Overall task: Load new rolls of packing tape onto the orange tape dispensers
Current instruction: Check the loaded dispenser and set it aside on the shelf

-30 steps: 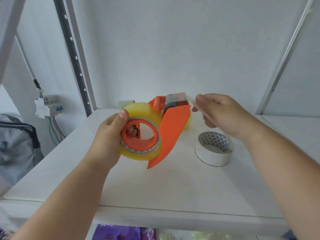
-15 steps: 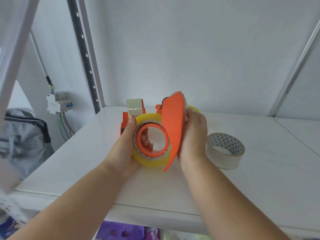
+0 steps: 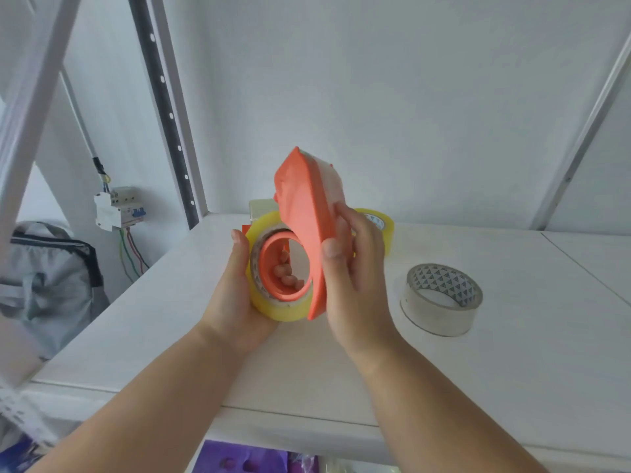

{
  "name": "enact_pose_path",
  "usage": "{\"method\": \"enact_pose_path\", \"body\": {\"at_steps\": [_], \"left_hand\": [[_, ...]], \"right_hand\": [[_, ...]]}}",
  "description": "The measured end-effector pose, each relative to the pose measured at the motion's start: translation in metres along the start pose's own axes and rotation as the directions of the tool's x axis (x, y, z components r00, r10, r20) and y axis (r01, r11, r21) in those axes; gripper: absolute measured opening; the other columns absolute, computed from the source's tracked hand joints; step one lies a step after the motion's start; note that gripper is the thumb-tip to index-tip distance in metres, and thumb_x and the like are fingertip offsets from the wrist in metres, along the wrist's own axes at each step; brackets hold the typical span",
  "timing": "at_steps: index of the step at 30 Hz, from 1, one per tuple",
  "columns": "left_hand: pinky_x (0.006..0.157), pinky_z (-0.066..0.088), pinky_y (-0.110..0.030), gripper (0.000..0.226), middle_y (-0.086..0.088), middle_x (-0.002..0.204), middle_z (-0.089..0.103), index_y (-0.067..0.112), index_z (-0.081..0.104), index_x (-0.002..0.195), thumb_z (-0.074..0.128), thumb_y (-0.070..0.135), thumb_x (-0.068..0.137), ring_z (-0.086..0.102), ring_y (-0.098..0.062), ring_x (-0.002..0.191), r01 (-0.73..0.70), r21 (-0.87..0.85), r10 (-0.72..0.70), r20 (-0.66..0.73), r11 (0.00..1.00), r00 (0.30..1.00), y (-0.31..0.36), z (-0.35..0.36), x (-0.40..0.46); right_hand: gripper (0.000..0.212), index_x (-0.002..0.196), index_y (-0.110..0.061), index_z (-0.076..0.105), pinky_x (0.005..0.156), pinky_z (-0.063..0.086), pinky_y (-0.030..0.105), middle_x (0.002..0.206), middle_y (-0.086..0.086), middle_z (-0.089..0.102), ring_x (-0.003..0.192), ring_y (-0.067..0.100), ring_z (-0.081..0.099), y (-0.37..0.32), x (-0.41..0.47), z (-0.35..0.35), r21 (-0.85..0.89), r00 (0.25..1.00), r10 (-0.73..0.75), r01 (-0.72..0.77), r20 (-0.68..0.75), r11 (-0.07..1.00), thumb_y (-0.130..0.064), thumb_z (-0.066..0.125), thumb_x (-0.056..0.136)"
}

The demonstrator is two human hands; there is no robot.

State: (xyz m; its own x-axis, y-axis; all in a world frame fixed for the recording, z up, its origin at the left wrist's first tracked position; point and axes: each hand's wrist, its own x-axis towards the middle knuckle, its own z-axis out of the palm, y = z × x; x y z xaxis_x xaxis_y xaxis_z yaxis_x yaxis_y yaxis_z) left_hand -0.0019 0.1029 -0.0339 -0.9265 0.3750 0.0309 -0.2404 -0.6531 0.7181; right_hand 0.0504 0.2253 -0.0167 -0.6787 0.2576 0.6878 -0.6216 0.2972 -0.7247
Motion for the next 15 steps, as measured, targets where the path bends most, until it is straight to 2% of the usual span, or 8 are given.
{"method": "enact_pose_path", "body": {"at_steps": [1,3,4,6,9,11,13,15], "left_hand": [[0.110,0.030,-0.048,0.073,-0.011,0.120,0.050,0.013,0.062,0.122,0.045,0.069,0.078,0.048,-0.026,0.109,0.013,-0.006,-0.013,0.006,1.000,1.000,0.001,0.001,-0.001],[0.107,0.035,-0.051,0.073,-0.007,0.131,0.056,0.014,0.062,0.123,0.038,0.069,0.081,0.051,-0.024,0.121,0.046,-0.023,-0.046,0.016,0.999,0.999,0.004,0.002,-0.005],[0.104,0.039,-0.051,0.073,-0.010,0.131,0.058,0.015,0.062,0.124,0.035,0.068,0.082,0.054,-0.026,0.122,0.055,-0.013,-0.055,0.009,0.998,0.998,0.005,0.002,-0.006],[0.106,0.036,-0.052,0.073,-0.015,0.137,0.052,0.014,0.058,0.128,0.034,0.066,0.083,0.049,-0.029,0.127,0.042,0.034,-0.041,-0.044,0.999,0.998,0.008,0.001,-0.008],[0.108,0.035,-0.052,0.073,-0.016,0.138,0.050,0.012,0.059,0.125,0.039,0.065,0.078,0.050,-0.029,0.123,0.003,0.214,0.024,-0.124,0.977,0.992,0.008,0.003,-0.012],[0.105,0.040,-0.049,0.072,-0.016,0.125,0.062,0.012,0.065,0.115,0.038,0.067,0.076,0.059,-0.025,0.114,0.013,0.405,0.061,-0.169,0.914,0.984,0.007,0.007,-0.018],[0.103,0.042,-0.041,0.063,-0.005,0.108,0.072,0.018,0.070,0.103,0.031,0.065,0.086,0.064,-0.018,0.107,0.022,0.611,0.113,-0.181,0.791,0.977,0.007,0.011,-0.025],[0.100,0.042,-0.031,0.050,0.009,0.099,0.072,0.026,0.069,0.101,0.028,0.055,0.095,0.063,-0.010,0.104,0.016,0.769,0.187,-0.176,0.639,0.967,0.009,0.013,-0.031]], "right_hand": [[0.064,0.128,-0.042,0.034,0.103,0.033,0.017,0.130,-0.014,0.038,0.129,0.000,0.037,0.000,0.000,0.000,0.008,0.998,0.018,-0.019,0.062,1.000,-0.078,0.040,0.075],[0.083,0.136,-0.040,0.031,0.102,0.034,0.016,0.137,-0.013,0.038,0.131,-0.002,0.036,-0.001,0.001,0.000,0.020,0.982,0.062,-0.066,0.177,0.998,-0.080,0.052,0.066],[0.086,0.137,-0.040,0.031,0.101,0.038,0.019,0.138,-0.008,0.041,0.130,0.000,0.040,-0.001,0.002,-0.001,0.036,0.973,0.076,-0.085,0.220,0.996,-0.075,0.061,0.064],[0.078,0.131,-0.052,0.029,0.097,0.045,0.026,0.135,-0.008,0.047,0.124,0.000,0.048,-0.002,0.003,-0.004,0.053,0.959,0.122,-0.140,0.255,0.989,-0.056,0.071,0.065],[0.076,0.132,-0.052,0.028,0.098,0.048,0.038,0.135,-0.012,0.047,0.122,0.006,0.050,0.003,0.002,-0.009,0.029,0.951,0.207,-0.219,0.230,0.975,-0.043,0.061,0.064],[0.070,0.127,-0.052,0.033,0.095,0.047,0.028,0.133,-0.015,0.049,0.121,0.004,0.051,0.004,0.003,-0.013,0.045,0.957,0.201,-0.215,0.208,0.976,-0.041,0.057,0.062],[0.064,0.120,-0.055,0.038,0.089,0.045,0.018,0.126,-0.024,0.052,0.118,-0.001,0.052,0.001,0.005,-0.016,0.094,0.961,0.191,-0.213,0.201,0.973,-0.039,0.057,0.061],[0.062,0.116,-0.057,0.042,0.090,0.047,0.020,0.117,-0.030,0.057,0.113,-0.003,0.056,0.000,0.007,-0.019,0.131,0.954,0.219,-0.248,0.207,0.960,-0.035,0.062,0.061]]}}
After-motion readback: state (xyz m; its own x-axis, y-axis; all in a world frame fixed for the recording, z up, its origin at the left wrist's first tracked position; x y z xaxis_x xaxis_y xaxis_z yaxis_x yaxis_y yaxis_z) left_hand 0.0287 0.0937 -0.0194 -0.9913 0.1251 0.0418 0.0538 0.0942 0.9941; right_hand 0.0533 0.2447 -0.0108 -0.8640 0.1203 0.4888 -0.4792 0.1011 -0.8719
